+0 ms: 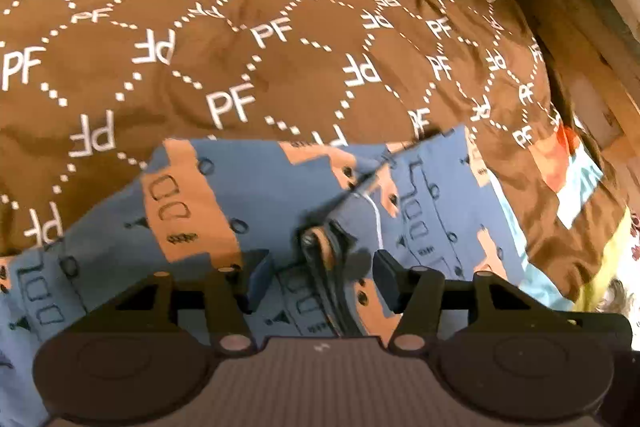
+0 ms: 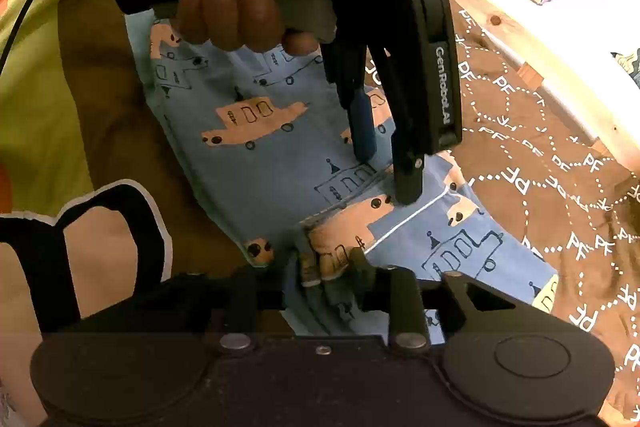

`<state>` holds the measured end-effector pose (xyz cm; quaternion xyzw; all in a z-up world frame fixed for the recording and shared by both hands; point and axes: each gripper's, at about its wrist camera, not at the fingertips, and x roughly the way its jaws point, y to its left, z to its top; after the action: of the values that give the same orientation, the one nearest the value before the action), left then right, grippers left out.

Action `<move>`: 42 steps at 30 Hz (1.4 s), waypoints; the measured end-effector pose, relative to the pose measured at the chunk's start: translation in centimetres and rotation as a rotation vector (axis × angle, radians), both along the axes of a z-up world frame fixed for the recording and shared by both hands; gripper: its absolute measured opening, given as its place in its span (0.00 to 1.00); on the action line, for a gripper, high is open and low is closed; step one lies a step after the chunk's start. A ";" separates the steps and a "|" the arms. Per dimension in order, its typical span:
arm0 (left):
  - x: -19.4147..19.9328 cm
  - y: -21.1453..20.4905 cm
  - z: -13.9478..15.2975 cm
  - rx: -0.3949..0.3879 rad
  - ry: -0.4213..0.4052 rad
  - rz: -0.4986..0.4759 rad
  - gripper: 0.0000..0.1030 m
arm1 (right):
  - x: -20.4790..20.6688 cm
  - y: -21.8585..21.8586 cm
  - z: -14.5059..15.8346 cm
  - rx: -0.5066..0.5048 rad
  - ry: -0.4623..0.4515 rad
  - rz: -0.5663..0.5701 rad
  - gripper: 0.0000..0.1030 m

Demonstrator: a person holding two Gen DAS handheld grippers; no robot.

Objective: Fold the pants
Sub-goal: 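Fold the held pants edge over with both grippers and lower it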

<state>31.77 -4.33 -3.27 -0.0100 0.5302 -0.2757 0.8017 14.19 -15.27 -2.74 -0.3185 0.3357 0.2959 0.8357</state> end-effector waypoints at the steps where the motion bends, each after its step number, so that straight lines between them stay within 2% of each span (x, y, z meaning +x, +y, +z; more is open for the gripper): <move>1: 0.2 0.0 -0.1 -0.001 -0.002 0.007 0.58 | 0.0 0.0 0.0 0.000 -0.004 0.001 0.33; 4: 0.8 0.3 -0.3 -0.016 0.018 0.043 0.50 | 0.0 0.0 0.0 -0.003 -0.012 0.003 0.34; 7: 1.1 0.2 -0.7 -0.032 0.046 0.061 0.21 | -0.1 0.2 -0.1 -0.008 -0.022 0.015 0.32; 9: 1.2 -0.1 -0.9 -0.020 0.060 0.083 0.19 | -0.2 0.2 -0.2 -0.006 -0.018 0.021 0.23; 13: 0.8 -0.5 -0.3 -0.005 0.046 0.076 0.06 | -0.6 0.0 0.2 0.009 -0.037 0.024 0.15; 20: 0.1 0.4 1.5 0.006 0.028 0.091 0.05 | -1.0 0.2 1.8 0.059 -0.053 0.024 0.13; 30: -0.8 5.7 3.2 0.030 0.000 0.119 0.05 | -1.1 3.8 3.3 0.142 -0.044 0.094 0.13; 37: -0.9 7.3 1.0 0.138 0.022 0.131 0.06 | -0.9 6.7 2.0 0.149 0.011 0.148 0.13; 40: -0.8 7.3 -0.4 0.164 0.017 0.119 0.11 | -0.5 7.4 0.7 0.138 0.063 0.159 0.21; 42: -0.8 7.4 -0.5 0.168 0.003 0.126 0.17 | -0.5 7.1 0.4 0.152 0.101 0.162 0.35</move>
<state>31.01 3.06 -3.82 0.0236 0.5510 -0.1790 0.8147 13.68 -8.17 -2.35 -0.2650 0.3271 0.4029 0.8127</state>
